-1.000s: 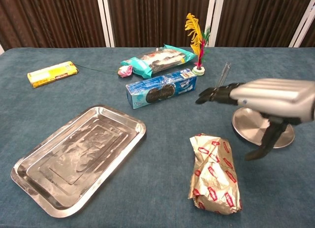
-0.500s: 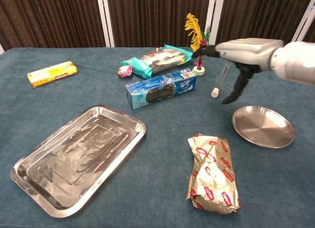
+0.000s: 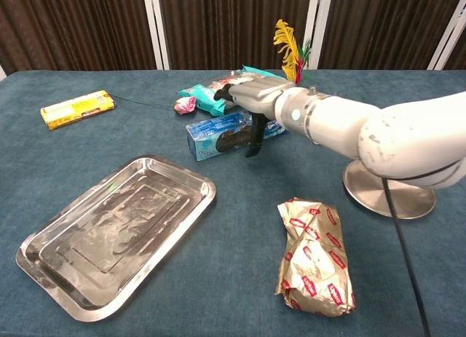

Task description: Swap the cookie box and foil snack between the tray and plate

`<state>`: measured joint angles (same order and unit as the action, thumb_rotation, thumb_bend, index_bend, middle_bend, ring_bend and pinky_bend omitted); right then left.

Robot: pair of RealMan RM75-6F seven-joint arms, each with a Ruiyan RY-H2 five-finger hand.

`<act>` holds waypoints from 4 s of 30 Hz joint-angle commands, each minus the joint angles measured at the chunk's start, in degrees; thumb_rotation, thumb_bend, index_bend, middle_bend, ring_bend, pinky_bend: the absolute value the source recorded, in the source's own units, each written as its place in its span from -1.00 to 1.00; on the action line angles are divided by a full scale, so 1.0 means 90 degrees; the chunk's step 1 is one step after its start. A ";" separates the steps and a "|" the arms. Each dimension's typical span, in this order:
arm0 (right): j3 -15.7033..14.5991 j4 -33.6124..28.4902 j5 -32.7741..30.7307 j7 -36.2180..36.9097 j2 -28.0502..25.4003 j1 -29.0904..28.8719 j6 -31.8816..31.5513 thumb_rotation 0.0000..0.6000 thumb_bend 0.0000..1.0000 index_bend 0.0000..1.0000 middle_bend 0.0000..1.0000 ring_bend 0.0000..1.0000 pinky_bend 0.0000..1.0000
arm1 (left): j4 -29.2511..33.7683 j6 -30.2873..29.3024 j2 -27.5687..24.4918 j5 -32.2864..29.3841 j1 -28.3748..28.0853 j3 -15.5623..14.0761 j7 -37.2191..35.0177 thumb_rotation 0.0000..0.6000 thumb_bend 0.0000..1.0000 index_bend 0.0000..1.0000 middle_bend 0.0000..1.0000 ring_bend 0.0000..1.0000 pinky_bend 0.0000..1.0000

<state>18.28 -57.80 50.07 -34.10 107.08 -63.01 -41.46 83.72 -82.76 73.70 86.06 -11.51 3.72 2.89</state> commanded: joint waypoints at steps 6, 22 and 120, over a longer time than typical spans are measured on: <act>0.0127 0.1753 -0.0147 -0.0188 0.1219 -0.0642 -0.0155 1.00 -0.62 -0.22 -0.40 -0.75 -0.49 | -0.0158 0.0139 -0.0010 -0.0168 -0.0045 0.0080 -0.0116 1.00 -0.23 -1.00 -1.00 -1.00 -0.94; -0.0087 0.2678 0.1160 0.0766 0.1426 -0.0482 -0.1106 1.00 -0.34 0.79 0.34 0.21 0.67 | -0.0184 0.0402 -0.0034 -0.0308 -0.0130 0.0072 -0.0098 1.00 -0.21 -1.00 -1.00 -1.00 -0.93; -0.2682 -0.3652 0.4676 0.7449 -0.6307 0.6032 -0.4450 1.00 -0.63 -1.00 -1.00 -1.00 -1.00 | 0.1368 0.4351 0.2023 0.1680 -0.3544 -0.0023 0.1569 1.00 -0.19 -1.00 -1.00 -1.00 -0.95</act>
<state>-5.82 -90.60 91.92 32.78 50.46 -8.60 -81.80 97.43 -44.87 90.73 102.59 -42.11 2.51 16.28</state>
